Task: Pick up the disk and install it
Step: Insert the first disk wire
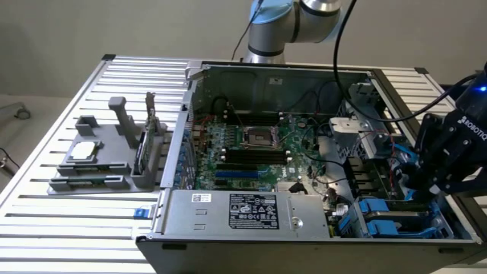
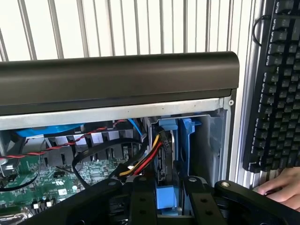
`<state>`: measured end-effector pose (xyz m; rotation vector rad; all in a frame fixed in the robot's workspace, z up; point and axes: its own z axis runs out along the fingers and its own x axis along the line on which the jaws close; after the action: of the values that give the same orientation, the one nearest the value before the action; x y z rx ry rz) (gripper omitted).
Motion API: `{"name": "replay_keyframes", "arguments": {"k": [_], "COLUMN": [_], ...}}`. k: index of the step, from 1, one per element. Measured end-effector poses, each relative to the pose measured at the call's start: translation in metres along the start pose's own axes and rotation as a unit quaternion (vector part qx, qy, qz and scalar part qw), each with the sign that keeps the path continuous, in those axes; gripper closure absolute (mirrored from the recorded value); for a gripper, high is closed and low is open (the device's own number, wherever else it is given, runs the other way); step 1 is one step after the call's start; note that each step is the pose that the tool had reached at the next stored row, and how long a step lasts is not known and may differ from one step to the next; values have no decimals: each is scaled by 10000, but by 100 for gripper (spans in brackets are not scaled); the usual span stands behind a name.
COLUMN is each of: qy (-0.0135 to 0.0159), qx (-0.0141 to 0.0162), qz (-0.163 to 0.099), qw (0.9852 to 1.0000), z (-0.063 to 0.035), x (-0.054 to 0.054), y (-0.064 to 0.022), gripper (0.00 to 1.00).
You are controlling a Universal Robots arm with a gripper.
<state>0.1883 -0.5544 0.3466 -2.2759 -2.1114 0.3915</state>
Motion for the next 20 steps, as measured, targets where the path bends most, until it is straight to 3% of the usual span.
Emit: {"name": "replay_keyframes", "arguments": {"k": [9, 15, 20], "qy": [-9, 21, 64], "qx": [-17, -43, -69], "qz": [-96, -263, -428], "qw": [10000, 9996, 9990], "z": [32, 51, 60], "x": [-64, -65, -63], "y": [15, 19, 24], "gripper": [69, 69, 69]}}
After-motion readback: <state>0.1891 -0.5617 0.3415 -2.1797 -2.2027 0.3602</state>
